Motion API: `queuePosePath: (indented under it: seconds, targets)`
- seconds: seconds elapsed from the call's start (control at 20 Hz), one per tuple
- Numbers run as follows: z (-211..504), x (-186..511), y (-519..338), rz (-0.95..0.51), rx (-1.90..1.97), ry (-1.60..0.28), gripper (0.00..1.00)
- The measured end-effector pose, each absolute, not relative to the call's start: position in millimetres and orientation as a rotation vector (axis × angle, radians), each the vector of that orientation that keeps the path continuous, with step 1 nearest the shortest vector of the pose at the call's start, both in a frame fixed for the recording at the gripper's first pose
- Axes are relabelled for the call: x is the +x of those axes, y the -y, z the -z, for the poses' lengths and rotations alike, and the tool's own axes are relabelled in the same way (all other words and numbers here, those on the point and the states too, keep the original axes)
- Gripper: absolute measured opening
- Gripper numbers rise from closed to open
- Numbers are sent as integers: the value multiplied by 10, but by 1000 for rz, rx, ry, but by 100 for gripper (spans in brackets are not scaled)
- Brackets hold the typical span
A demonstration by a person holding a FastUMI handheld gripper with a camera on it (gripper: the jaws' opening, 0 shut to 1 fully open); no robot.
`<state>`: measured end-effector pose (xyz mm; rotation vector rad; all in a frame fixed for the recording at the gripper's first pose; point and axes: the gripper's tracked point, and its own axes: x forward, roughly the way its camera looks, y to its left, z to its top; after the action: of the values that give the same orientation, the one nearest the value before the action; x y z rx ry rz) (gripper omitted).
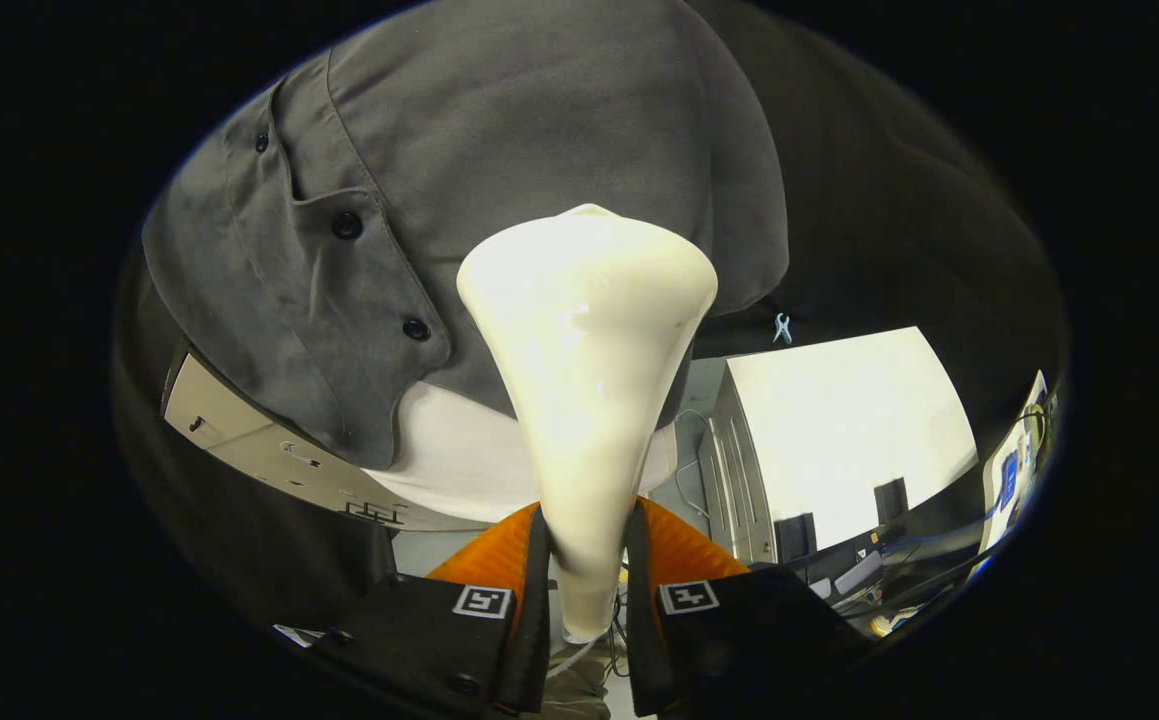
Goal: Iron the clothes twice with a garment steamer, once on the left side and once on the right side.
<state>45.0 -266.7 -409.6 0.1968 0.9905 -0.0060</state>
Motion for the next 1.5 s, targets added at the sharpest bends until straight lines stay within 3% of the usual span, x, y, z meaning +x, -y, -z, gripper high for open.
queuePosePath:
  seconds: [0.35,1.2,1.5]
  targets:
    - [3526,409,2537,-6,213,-906,40]
    - [539,548,2231,-17,141,-326,40]
    - [-131,496,2091,-11,132,-169,39]
